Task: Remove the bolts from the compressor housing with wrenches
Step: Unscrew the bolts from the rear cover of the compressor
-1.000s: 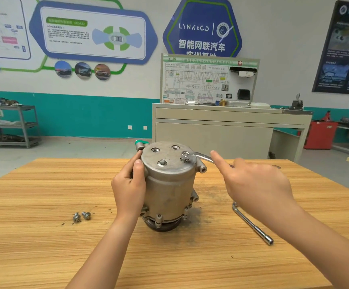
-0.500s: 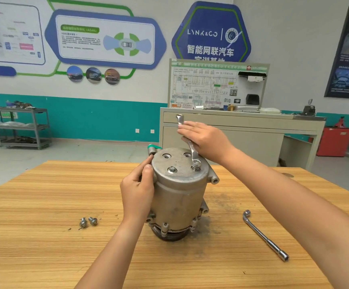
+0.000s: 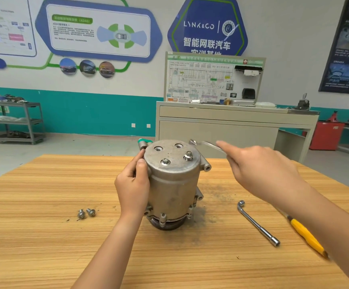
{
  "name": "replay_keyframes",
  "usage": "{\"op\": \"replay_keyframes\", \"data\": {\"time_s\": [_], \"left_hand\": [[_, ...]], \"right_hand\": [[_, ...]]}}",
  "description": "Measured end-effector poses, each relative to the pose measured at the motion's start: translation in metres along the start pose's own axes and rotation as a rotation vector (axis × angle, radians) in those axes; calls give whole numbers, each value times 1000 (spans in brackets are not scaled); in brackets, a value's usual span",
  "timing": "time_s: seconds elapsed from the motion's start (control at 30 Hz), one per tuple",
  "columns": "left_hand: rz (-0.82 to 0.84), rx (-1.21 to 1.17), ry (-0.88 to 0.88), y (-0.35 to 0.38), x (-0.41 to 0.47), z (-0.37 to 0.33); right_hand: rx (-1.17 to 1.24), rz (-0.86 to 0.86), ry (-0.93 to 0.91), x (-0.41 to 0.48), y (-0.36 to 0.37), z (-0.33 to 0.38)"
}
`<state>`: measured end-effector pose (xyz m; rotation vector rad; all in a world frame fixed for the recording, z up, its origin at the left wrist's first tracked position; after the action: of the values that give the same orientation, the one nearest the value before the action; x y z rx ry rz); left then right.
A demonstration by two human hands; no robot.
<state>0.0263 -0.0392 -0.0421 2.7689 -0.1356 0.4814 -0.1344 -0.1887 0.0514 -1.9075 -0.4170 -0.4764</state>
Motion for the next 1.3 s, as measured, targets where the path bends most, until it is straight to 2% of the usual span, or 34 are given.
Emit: {"op": "replay_keyframes", "data": {"time_s": [0.17,0.3,0.43,0.57,0.63,0.77,0.9,1.03,1.13,1.2,1.3], "left_hand": [[-23,3,15,-2,0,0],[-24,7,20,1,-2,0],[-27,2,20,6,-5,0],[-5,-10,1,3,-2,0],[10,-26,-23,2,1,-1],[54,-32,-46,-1,9,-3],[113,-17,-60,-2,17,-6],[128,-22,-78,1,19,-7],[113,-20,-76,-1,18,-8],[104,-24,-83,-4,17,-7],[81,-39,-84,-7,14,-6]], "right_hand": [[-102,161,48,-4,-9,20],[-229,220,-29,2,-14,34],[-214,261,-78,3,-19,45],[-433,48,-19,-15,-11,46],[-369,-179,-41,-16,2,31],[-179,-419,-221,3,29,-6],[-11,-519,-293,44,50,-27],[105,-490,-422,98,59,-14],[94,-476,-522,115,57,0],[133,-521,-425,111,55,-2],[460,-663,-18,87,46,-18]]}}
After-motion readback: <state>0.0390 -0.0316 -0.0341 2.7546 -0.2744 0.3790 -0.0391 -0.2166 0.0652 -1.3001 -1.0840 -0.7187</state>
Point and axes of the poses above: each hand's wrist, its own x-axis towards the middle knuckle, its own y-axis out of the palm, z = x × y, the point moved 2 cm from there along x, towards the middle knuckle, and after that the axes turned 15 degrees about -y, right-handed, at the moved point
